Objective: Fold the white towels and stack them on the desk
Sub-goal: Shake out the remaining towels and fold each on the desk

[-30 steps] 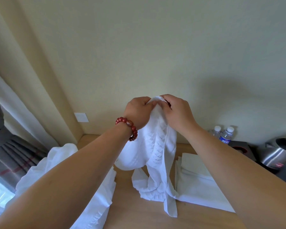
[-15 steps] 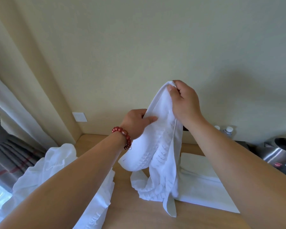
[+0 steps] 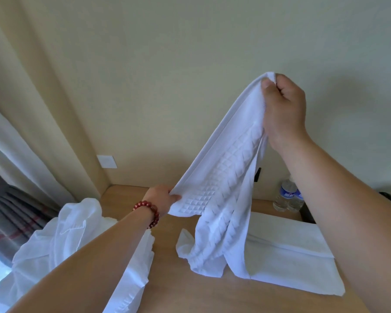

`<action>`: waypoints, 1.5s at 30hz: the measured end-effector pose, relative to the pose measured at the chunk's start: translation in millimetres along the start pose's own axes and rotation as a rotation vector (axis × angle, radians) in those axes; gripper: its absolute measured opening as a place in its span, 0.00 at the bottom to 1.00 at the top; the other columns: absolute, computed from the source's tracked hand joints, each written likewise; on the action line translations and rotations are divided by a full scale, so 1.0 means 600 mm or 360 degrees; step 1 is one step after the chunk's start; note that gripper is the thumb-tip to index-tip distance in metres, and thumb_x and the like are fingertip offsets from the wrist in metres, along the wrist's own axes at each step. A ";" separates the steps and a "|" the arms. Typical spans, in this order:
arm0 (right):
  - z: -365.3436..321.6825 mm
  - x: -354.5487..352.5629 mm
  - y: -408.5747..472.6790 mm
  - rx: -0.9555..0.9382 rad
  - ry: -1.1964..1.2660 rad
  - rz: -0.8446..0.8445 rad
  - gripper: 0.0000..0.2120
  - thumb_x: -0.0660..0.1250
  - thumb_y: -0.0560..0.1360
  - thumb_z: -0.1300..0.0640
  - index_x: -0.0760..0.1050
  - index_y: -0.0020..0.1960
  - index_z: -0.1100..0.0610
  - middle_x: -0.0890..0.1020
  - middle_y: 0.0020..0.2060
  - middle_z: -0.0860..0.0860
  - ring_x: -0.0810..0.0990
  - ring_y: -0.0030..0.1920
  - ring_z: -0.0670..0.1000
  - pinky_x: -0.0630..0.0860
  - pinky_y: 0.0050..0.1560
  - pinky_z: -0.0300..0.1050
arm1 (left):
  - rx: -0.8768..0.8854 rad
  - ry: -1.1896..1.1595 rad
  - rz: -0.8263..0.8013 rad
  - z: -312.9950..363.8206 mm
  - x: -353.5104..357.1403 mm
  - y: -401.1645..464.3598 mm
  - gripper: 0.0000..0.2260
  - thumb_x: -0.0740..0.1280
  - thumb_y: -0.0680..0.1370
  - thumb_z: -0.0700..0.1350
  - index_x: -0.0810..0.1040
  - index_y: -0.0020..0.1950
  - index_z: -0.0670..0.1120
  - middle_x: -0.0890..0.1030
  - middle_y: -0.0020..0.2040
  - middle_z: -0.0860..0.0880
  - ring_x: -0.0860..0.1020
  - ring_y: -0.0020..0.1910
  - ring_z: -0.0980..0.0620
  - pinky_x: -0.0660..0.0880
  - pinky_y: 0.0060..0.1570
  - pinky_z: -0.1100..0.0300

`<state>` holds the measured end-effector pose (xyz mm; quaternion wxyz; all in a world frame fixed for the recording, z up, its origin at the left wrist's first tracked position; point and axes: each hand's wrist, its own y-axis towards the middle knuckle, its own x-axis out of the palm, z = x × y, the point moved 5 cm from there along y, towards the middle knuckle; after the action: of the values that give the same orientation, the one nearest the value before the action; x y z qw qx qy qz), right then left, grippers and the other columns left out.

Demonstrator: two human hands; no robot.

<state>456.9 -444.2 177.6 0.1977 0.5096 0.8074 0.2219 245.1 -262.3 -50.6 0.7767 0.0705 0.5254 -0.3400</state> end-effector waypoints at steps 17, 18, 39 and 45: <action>0.027 0.080 -0.039 -0.0141 -0.0596 -0.0806 0.19 0.63 0.82 0.55 0.62 0.34 0.55 0.62 0.28 0.46 0.61 0.29 0.45 0.57 0.31 0.41 | 0.0347 -0.0422 0.0431 0.089 -0.131 -0.029 0.17 0.70 0.77 0.54 0.77 0.66 0.56 0.79 0.60 0.56 0.76 0.56 0.59 0.74 0.57 0.60; 0.030 0.087 -0.046 -0.0140 -0.0588 -0.0884 0.18 0.63 0.82 0.55 0.64 0.35 0.59 0.62 0.28 0.47 0.61 0.29 0.45 0.57 0.31 0.42 | 0.0426 -0.0521 0.0391 0.108 -0.132 -0.035 0.20 0.71 0.76 0.56 0.76 0.67 0.56 0.79 0.60 0.59 0.76 0.56 0.62 0.73 0.57 0.62; 0.106 0.075 -0.121 0.0092 -0.0517 -0.0494 0.09 0.64 0.80 0.52 0.77 0.43 0.52 0.77 0.31 0.45 0.73 0.32 0.45 0.67 0.33 0.37 | 0.0499 -0.1331 0.0677 0.230 -0.152 -0.057 0.18 0.68 0.78 0.49 0.74 0.37 0.35 0.68 0.30 0.48 0.65 0.30 0.51 0.63 0.32 0.57; 0.129 0.071 -0.157 -0.0059 -0.0726 -0.0360 0.06 0.61 0.75 0.63 0.77 0.48 0.58 0.77 0.34 0.48 0.75 0.36 0.53 0.69 0.36 0.43 | 0.0515 -0.1289 0.0864 0.230 -0.173 -0.070 0.19 0.67 0.79 0.47 0.67 0.30 0.44 0.63 0.25 0.57 0.62 0.27 0.55 0.59 0.28 0.61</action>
<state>412.7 -429.3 56.9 0.4076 0.4491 0.7897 0.0925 303.2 -311.7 110.1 0.9574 0.1864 0.0857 -0.2031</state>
